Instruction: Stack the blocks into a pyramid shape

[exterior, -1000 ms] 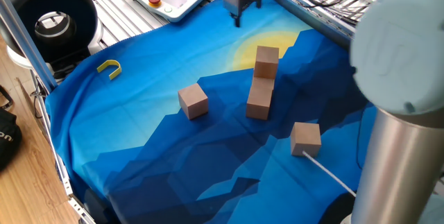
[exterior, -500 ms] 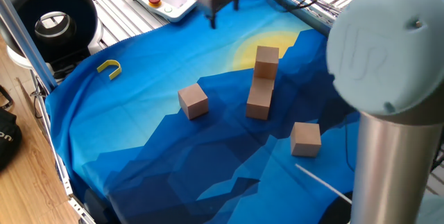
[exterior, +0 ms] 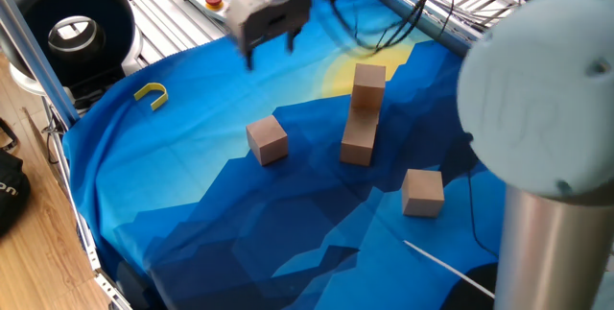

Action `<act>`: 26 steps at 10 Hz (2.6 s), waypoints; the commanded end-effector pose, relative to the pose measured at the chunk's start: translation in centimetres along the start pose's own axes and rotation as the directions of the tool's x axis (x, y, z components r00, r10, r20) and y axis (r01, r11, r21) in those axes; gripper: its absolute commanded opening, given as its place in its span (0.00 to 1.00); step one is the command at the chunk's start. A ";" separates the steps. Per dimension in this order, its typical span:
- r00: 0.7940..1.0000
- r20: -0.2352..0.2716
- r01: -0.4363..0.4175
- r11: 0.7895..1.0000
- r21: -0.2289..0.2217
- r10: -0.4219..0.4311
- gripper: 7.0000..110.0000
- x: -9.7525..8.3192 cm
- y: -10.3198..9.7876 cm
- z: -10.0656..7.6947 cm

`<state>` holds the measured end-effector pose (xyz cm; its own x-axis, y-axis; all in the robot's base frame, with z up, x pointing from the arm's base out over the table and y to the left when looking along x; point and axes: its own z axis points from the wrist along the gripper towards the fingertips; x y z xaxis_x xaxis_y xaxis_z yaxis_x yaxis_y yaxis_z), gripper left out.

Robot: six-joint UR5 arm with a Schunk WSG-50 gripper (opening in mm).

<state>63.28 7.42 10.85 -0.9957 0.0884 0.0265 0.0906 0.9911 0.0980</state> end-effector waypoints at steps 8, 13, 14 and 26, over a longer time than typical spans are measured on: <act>0.994 0.002 -0.110 0.994 0.007 0.110 0.79 1.6 2.0 1.4; 0.992 0.003 -0.123 0.992 0.018 0.123 0.79 1.6 1.7 1.4; 0.991 -0.006 -0.133 0.991 0.028 0.133 0.57 1.9 1.5 1.5; 0.986 -0.010 -0.165 0.985 -0.047 0.165 0.36 2.5 3.8 1.9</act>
<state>61.07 9.84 9.31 -0.9701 0.2370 0.0534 0.2406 0.9676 0.0761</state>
